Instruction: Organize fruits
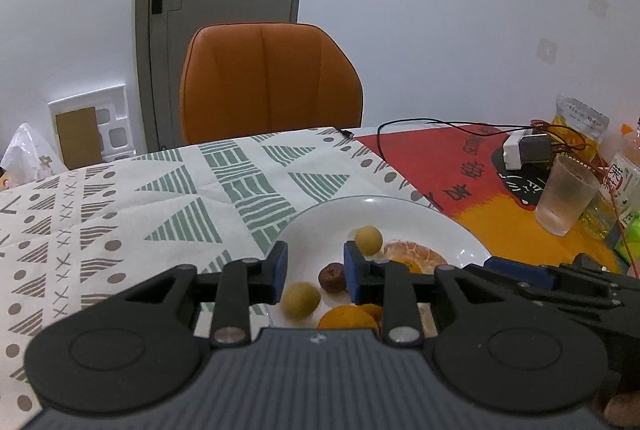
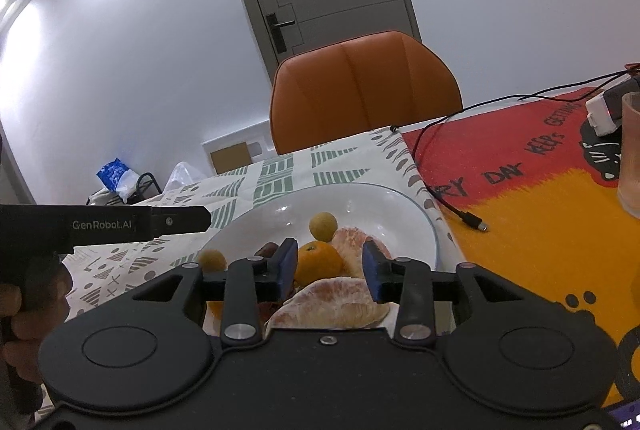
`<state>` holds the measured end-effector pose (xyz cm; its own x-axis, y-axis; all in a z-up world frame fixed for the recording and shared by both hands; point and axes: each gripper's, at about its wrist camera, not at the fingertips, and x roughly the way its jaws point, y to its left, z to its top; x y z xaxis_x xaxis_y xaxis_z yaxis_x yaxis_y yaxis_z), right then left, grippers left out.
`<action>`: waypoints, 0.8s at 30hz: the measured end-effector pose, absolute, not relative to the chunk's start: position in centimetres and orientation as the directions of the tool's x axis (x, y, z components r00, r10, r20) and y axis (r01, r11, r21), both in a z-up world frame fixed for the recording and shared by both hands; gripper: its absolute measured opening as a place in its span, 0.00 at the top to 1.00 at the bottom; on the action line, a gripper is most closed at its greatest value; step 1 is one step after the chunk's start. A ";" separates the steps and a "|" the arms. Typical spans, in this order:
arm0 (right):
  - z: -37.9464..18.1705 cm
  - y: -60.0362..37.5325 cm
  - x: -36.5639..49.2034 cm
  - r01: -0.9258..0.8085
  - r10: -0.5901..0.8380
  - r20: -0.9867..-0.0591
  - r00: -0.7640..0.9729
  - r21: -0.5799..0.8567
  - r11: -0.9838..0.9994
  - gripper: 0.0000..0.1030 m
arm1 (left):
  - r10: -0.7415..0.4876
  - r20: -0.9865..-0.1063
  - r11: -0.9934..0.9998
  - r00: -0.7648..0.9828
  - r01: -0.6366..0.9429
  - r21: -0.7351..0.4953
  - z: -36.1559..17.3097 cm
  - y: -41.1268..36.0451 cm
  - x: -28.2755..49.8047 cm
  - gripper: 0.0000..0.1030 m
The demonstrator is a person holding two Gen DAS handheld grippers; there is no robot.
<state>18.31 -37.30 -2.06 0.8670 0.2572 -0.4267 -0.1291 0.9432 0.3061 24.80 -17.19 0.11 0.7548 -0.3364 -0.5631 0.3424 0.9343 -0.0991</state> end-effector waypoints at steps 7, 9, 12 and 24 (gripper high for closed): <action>-2.0 -37.5 17.6 -0.127 0.261 -0.416 0.871 0.323 0.938 0.59 | -0.298 -0.570 0.948 0.766 0.306 -0.084 0.7 -16.0 23.6 0.53; -1.9 -37.3 17.3 -0.128 0.263 -0.414 0.872 0.325 0.937 0.56 | -0.283 -0.568 0.953 0.773 0.291 -0.079 1.0 -15.5 23.0 0.48; -1.6 -37.1 16.8 -0.134 0.266 -0.407 0.874 0.325 0.936 0.49 | -0.262 -0.568 0.960 0.780 0.270 -0.073 1.3 -14.8 22.3 0.40; 0.0 -35.7 14.8 -0.162 0.280 -0.379 0.882 0.316 0.935 0.27 | -0.176 -0.549 0.982 0.817 0.186 -0.038 2.7 -12.2 19.3 0.16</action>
